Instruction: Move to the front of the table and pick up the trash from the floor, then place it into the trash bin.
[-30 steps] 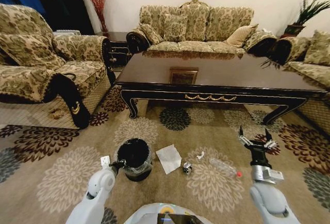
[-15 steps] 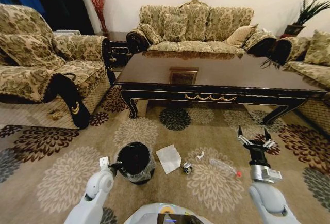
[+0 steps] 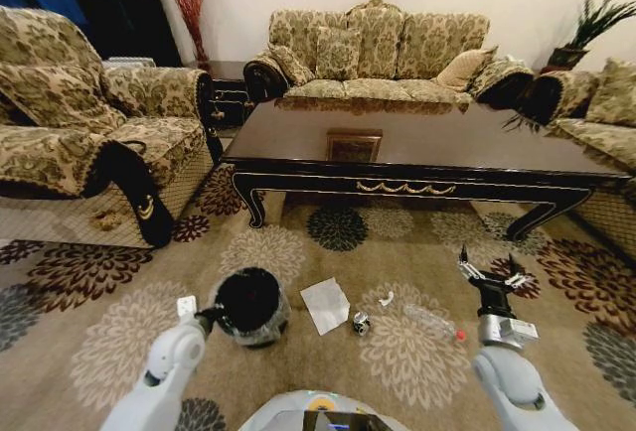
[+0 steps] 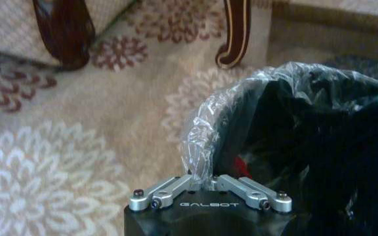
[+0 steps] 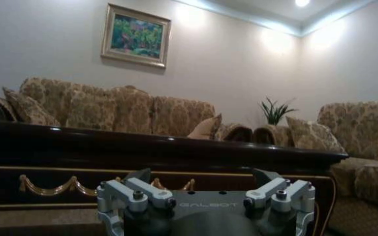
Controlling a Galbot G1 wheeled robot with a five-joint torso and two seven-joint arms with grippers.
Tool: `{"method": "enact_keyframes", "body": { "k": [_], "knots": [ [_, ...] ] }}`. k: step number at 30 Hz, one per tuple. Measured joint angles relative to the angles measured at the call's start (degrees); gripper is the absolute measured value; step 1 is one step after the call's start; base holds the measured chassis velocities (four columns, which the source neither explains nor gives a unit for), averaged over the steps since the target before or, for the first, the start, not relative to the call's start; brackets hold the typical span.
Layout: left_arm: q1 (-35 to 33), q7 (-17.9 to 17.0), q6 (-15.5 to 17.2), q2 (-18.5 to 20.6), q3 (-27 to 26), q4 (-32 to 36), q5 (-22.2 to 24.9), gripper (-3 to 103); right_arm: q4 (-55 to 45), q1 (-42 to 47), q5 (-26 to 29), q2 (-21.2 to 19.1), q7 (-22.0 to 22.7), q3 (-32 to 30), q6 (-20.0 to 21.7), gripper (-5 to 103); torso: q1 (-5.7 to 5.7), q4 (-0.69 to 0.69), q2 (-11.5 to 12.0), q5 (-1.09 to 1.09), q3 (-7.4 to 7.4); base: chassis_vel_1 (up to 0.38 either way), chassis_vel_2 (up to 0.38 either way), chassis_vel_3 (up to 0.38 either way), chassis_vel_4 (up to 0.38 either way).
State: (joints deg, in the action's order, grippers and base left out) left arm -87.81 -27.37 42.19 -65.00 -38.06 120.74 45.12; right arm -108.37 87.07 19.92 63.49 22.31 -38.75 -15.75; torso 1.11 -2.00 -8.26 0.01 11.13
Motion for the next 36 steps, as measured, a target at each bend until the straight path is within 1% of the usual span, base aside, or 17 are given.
{"method": "enact_keyframes", "body": {
  "k": [5,8,9,12,13,15,17,20,22,25,27,28,29,31,33,34,36],
  "knots": [
    [-0.4,-0.2,0.0,1.2,-1.5,2.6,0.8,1,2.1,-1.8,3.6,-0.4,3.0,2.3,2.4,100,0.00,0.02,0.0,0.00,0.00,0.000,0.000,0.000,0.000],
    [-0.7,-0.2,0.0,1.4,-1.8,3.5,1.0,1,3.1,-3.8,9.5,-0.5,7.7,5.3,6.7,100,0.00,0.02,0.0,-0.01,0.00,0.000,0.000,0.000,0.000],
    [-0.7,-0.2,0.0,1.4,-1.8,3.5,1.0,1,3.1,-3.8,9.5,-0.5,7.7,5.3,6.7,100,0.00,0.02,0.0,-0.01,0.00,0.000,0.000,0.000,0.000],
    [-1.0,-0.4,0.0,1.4,-2.0,4.1,0.9,1,3.4,-6.4,17.6,-0.4,15.1,8.0,14.9,100,0.00,0.01,0.0,-0.01,0.00,0.000,0.000,0.000,0.000],
    [-1.0,-0.4,0.0,1.4,-2.0,4.1,0.9,1,3.4,-6.4,17.6,-0.4,15.1,8.0,14.9,100,0.00,0.01,0.0,-0.01,0.00,0.000,0.000,0.000,0.000],
    [-1.1,-0.4,0.0,1.6,-2.3,4.4,1.0,1,3.3,-8.1,24.9,-0.4,20.9,9.7,20.6,100,0.00,0.01,0.0,-0.01,0.00,0.000,0.000,0.000,0.000],
    [-1.2,-0.5,0.0,1.6,-2.4,4.4,1.0,1,3.3,-8.5,26.7,-0.4,22.2,10.0,21.7,100,0.00,0.01,0.0,-0.01,0.00,0.000,0.000,0.000,0.000],
    [-1.5,-0.5,0.0,1.7,-2.8,4.6,1.1,1,4.1,-11.9,36.0,0.5,29.1,12.1,26.4,100,0.00,0.01,0.0,-0.02,0.00,0.000,0.000,0.000,0.000],
    [-1.5,-0.5,0.0,1.7,-2.8,4.7,1.1,1,4.3,-12.6,37.4,0.8,30.3,12.3,27.0,100,0.00,0.01,0.0,-0.02,0.00,0.000,0.000,0.000,0.000],
    [-2.1,-0.5,0.0,1.7,-3.3,5.7,1.3,1,7.7,-16.4,43.9,3.6,35.2,12.8,28.8,100,0.00,0.01,0.0,-0.02,0.00,0.000,0.000,0.000,0.000],
    [-2.1,-0.5,0.0,1.7,-3.5,5.9,1.3,1,8.6,-17.1,45.0,4.4,36.0,12.8,28.9,100,0.00,0.01,0.0,-0.02,0.00,0.000,0.000,0.000,0.000],
    [-2.2,-0.5,0.0,1.7,-3.8,6.3,1.3,1,10.7,-18.9,47.3,6.1,38.2,12.3,29.7,100,0.00,0.01,0.0,-0.01,0.00,0.000,0.000,0.000,0.000],
    [-2.2,-0.5,0.0,1.7,-3.8,6.3,1.3,1,10.7,-18.9,47.3,6.1,38.2,12.3,29.7,100,0.00,0.01,0.0,-0.01,0.00,0.000,0.000,0.000,0.000],
    [-2.3,-0.5,0.0,1.7,-4.0,6.6,1.4,1,14.0,-21.5,49.5,9.1,41.3,10.9,31.1,100,0.00,0.01,0.0,-0.02,0.00,0.000,0.000,0.000,0.000],
    [-2.4,-0.5,0.0,1.6,-4.0,6.7,1.4,1,15.2,-22.2,49.9,9.8,42.1,10.4,31.4,100,0.00,0.01,0.0,-0.02,0.00,0.000,0.000,0.000,0.000],
    [-2.5,-0.5,0.0,1.6,-4.0,6.7,1.3,1,17.4,-23.7,50.6,11.4,43.6,9.2,31.7,100,0.00,0.01,0.0,-0.02,0.00,0.000,0.000,0.000,0.000],
    [-2.5,-0.5,0.0,1.5,-4.0,6.7,1.3,1,18.6,-24.4,50.7,12.3,44.2,8.6,31.7,100,0.00,0.01,0.0,-0.02,0.00,0.000,0.000,0.000,0.000]
  ]
}}
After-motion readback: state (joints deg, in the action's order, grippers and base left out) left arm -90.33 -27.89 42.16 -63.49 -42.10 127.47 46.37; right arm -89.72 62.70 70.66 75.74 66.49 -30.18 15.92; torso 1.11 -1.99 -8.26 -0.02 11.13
